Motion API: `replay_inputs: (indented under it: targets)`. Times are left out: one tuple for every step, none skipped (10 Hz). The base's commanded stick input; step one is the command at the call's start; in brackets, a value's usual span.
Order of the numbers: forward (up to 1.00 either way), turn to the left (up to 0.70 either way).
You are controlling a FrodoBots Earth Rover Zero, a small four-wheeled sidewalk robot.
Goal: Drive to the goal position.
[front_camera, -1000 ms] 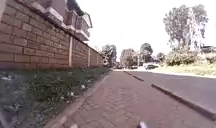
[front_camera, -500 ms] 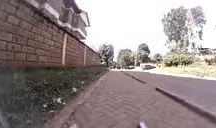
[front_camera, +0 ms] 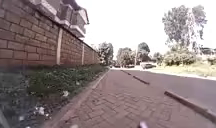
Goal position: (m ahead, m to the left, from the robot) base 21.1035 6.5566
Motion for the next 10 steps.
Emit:
replay_inputs:
  targets:
    - [1.00,0.00]
    - [1.00,0.00]
    - [1.00,0.00]
    - [1.00,0.00]
    - [1.00,0.00]
    - [1.00,0.00]
    - [1.00,0.00]
    - [1.00,0.00]
    - [1.00,0.00]
    - [1.00,0.00]
